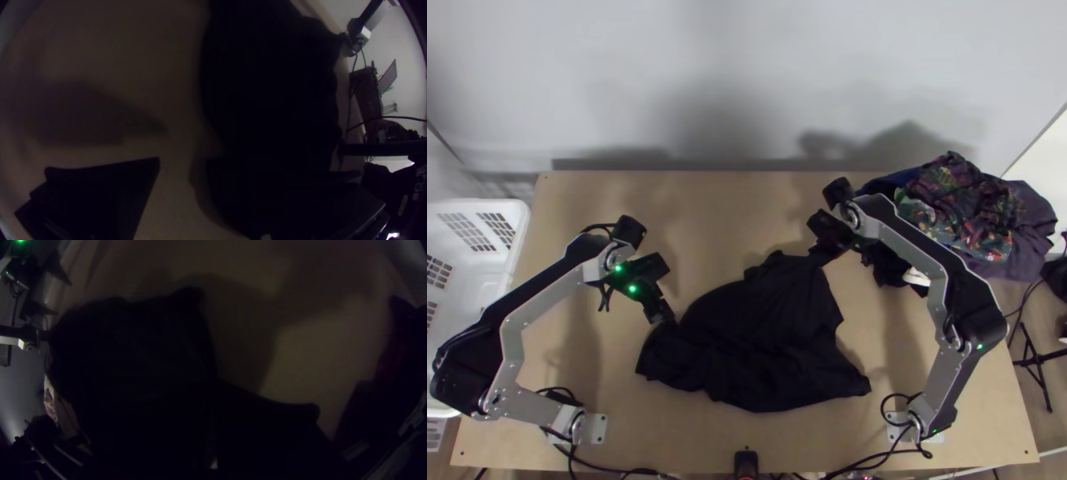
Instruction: Fold the t-shirt
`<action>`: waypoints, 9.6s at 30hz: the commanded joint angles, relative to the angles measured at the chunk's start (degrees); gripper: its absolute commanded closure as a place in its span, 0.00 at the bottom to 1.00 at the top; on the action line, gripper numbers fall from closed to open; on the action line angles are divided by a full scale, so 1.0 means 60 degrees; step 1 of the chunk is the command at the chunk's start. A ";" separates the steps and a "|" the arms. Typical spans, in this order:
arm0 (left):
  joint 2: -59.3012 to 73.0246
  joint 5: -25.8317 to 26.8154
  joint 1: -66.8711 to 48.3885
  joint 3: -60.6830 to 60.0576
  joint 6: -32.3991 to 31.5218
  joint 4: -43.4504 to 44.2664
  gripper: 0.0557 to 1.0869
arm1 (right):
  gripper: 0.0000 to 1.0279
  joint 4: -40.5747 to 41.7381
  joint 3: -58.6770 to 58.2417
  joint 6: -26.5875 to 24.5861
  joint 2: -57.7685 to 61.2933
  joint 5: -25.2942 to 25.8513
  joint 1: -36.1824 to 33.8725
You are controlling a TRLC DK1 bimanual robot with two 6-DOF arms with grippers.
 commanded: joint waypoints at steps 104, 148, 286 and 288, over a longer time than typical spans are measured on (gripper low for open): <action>-0.6491 -0.0254 -0.0984 -0.1898 -0.1567 -0.1832 0.10 | 0.97 -0.0858 -0.5061 0.0740 -0.5943 -0.0068 0.0761; -0.3195 -0.3359 -0.2302 -0.2967 0.2256 0.0512 0.20 | 0.97 -0.0843 -0.4709 0.1106 -0.5680 -0.0053 0.0980; 0.1405 0.0786 0.2151 0.4679 0.0366 -0.1012 0.04 | 0.97 0.2453 0.2615 0.2234 0.0487 0.0943 -0.1466; 0.1112 0.0655 0.2092 0.4064 0.0674 -0.1217 0.04 | 0.97 0.2423 0.2542 0.2264 0.0414 0.0928 -0.1495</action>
